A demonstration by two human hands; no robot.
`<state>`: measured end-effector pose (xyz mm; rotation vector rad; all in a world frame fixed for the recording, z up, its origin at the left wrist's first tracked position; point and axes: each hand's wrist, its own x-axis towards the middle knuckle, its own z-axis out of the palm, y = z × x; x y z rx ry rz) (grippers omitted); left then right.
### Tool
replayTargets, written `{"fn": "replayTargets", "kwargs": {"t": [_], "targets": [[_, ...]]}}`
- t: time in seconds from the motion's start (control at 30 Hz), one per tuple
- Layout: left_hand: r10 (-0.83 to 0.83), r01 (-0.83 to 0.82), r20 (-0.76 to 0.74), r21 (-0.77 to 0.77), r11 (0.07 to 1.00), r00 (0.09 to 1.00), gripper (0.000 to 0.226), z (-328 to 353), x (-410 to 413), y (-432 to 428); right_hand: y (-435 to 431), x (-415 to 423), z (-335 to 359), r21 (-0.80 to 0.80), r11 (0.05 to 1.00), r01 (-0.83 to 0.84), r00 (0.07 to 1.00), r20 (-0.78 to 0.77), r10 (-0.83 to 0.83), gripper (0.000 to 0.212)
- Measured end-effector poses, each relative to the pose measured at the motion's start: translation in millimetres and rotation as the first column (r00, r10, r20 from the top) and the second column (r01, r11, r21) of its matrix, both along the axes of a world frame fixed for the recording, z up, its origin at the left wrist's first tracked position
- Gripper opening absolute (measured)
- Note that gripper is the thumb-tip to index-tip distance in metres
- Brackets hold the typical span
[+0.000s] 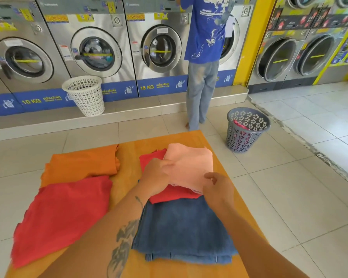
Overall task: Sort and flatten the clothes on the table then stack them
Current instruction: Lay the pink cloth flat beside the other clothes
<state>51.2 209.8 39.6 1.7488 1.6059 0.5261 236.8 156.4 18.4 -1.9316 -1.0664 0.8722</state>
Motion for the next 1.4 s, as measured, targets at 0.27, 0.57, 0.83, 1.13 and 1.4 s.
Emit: {"fn": "replayTargets", "kwargs": {"t": [0.27, 0.57, 0.83, 1.13, 1.4], "targets": [[0.089, -0.089, 0.007, 0.016, 0.996, 0.996, 0.056, -28, -43, -44, -47, -31, -7, -0.086, 0.971, -0.223, 0.972, 0.063, 0.228, 0.054], [0.290, -0.239, -0.088, 0.370, 0.898, 0.953, 0.059, -43, 19, -90, 17, 26, -13, -0.117, 0.977, -0.176, 0.967, 0.166, 0.194, 0.044], [0.452, -0.443, 0.163, -0.090, 0.892, 0.877, 0.058, -44, 61, -121, 97, 42, -27, -0.187, 0.978, -0.091, 0.975, -0.217, 0.049, 0.065], [0.351, -0.396, 0.290, 0.112, 0.911, 0.890, 0.085, -52, 73, -104, 100, 27, -28, -0.036, 0.998, -0.059, 0.940, -0.339, 0.043, 0.067], [0.564, -0.662, 0.506, 0.019, 0.749, 0.653, 0.065, -44, 61, -102, 60, 30, -31, 0.088, 0.993, -0.073, 0.940, -0.326, 0.098, 0.060]]}}
